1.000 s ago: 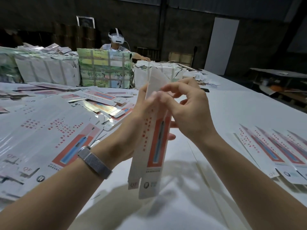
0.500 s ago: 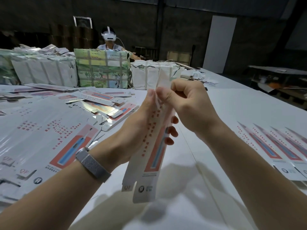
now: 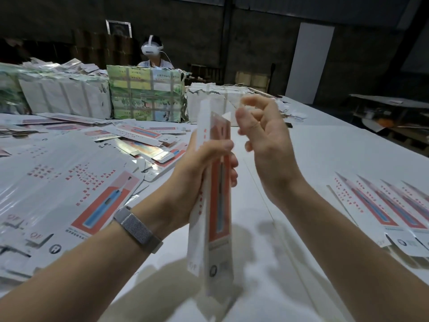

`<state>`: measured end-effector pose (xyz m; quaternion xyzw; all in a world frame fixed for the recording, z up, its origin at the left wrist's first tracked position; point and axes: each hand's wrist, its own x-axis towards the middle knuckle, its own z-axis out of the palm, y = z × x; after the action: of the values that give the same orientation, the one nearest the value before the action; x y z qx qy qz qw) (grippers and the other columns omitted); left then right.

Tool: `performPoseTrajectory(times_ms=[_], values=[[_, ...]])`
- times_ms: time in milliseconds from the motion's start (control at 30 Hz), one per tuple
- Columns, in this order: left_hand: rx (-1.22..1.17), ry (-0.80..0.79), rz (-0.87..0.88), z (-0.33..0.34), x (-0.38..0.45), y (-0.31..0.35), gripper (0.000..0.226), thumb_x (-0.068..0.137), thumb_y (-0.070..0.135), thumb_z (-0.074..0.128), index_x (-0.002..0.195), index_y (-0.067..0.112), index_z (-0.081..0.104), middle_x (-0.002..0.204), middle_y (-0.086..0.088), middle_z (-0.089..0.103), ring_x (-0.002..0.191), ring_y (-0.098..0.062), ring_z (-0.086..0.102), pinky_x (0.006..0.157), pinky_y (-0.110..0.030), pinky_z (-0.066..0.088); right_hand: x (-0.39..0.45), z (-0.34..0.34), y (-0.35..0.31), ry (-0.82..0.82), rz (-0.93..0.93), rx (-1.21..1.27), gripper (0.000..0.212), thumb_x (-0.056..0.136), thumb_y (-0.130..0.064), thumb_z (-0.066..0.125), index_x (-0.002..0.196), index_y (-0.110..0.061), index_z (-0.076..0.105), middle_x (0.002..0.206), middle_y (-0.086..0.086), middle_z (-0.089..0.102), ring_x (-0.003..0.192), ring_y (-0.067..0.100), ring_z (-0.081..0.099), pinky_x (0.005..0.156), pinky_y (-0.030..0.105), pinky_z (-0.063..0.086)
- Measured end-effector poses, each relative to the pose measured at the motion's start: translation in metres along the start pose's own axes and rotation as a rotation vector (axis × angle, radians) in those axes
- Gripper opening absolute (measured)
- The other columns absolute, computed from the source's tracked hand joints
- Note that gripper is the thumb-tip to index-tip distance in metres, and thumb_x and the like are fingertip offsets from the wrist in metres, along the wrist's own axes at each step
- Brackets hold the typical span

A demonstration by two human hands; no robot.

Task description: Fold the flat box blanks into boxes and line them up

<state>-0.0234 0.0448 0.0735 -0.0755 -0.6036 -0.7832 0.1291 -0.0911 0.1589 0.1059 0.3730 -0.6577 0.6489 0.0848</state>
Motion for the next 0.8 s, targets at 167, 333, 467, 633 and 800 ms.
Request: performPoseTrajectory(times_ms=[167,333,467,633,800], values=[[-0.045,0.06,0.071,-0.003,0.003,-0.005,0.042,0.086,0.039,0.054,0.112,0.009,0.068,0.092,-0.016,0.063,0.079,-0.025,0.065,0.069,-0.035,0.056,-0.015,0.019,0.011,-0.2,0.109,0.215,0.048,0.096,-0.04,0.045,0.142,-0.025,0.04,0.122,0.013,0.062,0.105,0.025,0.068,0.09,0.041,0.058],[0.008,0.308,0.223,0.004,0.005,-0.009,0.041,0.082,0.037,0.064,0.111,0.017,0.043,0.102,-0.014,0.063,0.082,-0.022,0.067,0.075,-0.041,0.059,-0.02,0.018,0.009,-0.171,0.112,0.34,0.039,0.104,-0.032,0.042,0.14,-0.045,0.032,0.111,-0.016,0.066,0.101,0.016,0.071,0.077,0.029,0.059],[0.131,0.305,0.332,0.009,0.007,-0.007,0.027,0.09,0.035,0.056,0.112,0.021,0.045,0.087,0.003,0.068,0.076,-0.01,0.071,0.065,-0.022,0.055,-0.016,0.014,0.008,-0.126,0.082,0.317,0.034,0.107,-0.024,0.039,0.136,-0.042,0.038,0.116,-0.003,0.065,0.102,0.018,0.07,0.08,0.03,0.059],[0.18,0.209,0.367,0.013,0.005,-0.01,0.033,0.105,0.032,0.041,0.138,0.035,0.043,0.109,0.016,0.071,0.1,-0.007,0.072,0.076,-0.02,0.057,-0.016,0.016,0.01,-0.107,0.033,0.308,0.032,0.106,-0.019,0.039,0.134,-0.036,0.04,0.118,0.001,0.062,0.107,0.016,0.067,0.09,0.031,0.057],[0.116,0.182,0.386,0.012,0.003,-0.008,0.031,0.108,0.024,0.04,0.134,0.042,0.038,0.108,0.0,0.071,0.092,-0.017,0.073,0.075,-0.029,0.058,-0.016,0.014,0.01,-0.13,0.025,0.342,0.026,0.105,-0.015,0.038,0.127,-0.022,0.049,0.117,0.017,0.062,0.102,0.026,0.067,0.082,0.029,0.057]])
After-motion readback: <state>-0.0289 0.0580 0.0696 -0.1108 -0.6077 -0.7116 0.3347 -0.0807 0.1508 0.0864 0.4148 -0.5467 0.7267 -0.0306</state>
